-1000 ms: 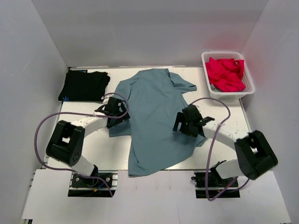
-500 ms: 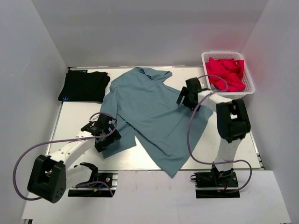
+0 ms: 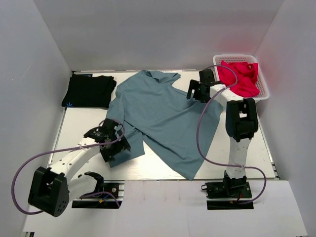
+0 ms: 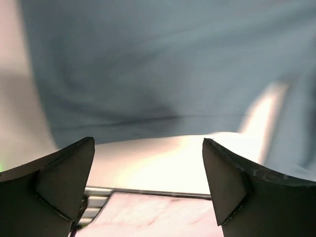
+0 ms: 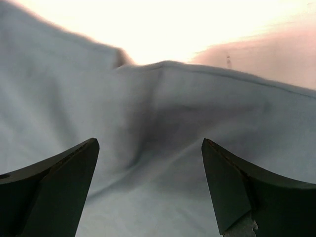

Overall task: Fold and stack the t-shirts
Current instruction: Flatten out the tshirt

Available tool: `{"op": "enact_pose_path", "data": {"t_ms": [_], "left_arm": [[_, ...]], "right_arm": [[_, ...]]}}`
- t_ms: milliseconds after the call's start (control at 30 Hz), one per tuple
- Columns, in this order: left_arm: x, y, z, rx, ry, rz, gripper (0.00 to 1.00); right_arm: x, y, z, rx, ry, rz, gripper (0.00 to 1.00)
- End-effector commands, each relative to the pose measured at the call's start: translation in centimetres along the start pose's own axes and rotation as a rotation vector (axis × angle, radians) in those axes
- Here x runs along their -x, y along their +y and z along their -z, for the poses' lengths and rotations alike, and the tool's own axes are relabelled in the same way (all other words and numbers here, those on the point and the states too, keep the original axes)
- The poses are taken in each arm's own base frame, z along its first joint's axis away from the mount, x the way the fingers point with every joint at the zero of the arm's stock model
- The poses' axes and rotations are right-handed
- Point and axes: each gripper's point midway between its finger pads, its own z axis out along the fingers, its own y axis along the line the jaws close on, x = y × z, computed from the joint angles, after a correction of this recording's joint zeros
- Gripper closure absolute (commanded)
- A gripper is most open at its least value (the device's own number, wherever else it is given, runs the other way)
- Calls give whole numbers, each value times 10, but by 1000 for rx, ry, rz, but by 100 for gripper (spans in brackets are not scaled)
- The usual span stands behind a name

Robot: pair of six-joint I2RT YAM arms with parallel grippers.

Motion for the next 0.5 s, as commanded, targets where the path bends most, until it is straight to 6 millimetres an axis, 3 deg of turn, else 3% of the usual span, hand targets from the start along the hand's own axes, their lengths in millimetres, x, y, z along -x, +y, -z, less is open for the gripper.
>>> {"op": "enact_pose_path", "data": {"t_ms": [0, 67, 100, 133, 167, 200, 233, 300, 333, 467], "left_arm": [[48, -56, 41, -220, -208, -94, 0], [63, -73, 52, -282, -275, -143, 0], [74, -84, 53, -307, -311, -191, 0], [83, -96, 60, -329, -335, -200, 0], [89, -102, 59, -335, -347, -216, 0], [96, -115, 59, -372, -366, -246, 0], [105, -120, 50, -350, -350, -237, 0], [111, -128, 41, -347, -327, -242, 0], [116, -131, 36, -337, -333, -239, 0], [106, -136, -1, -331, -233, -252, 0]], "right_arm": [[43, 39, 82, 139, -218, 141, 10], [37, 44, 109, 168, -259, 158, 10], [24, 49, 123, 186, -262, 172, 10], [-3, 50, 120, 223, -205, 177, 10], [-2, 59, 141, 270, -248, 166, 10], [-26, 58, 149, 305, -221, 168, 10], [-50, 54, 155, 317, -197, 149, 10], [-74, 54, 158, 340, -162, 94, 10], [-105, 46, 161, 345, -121, 89, 10], [-163, 43, 164, 403, -20, 50, 10]]}}
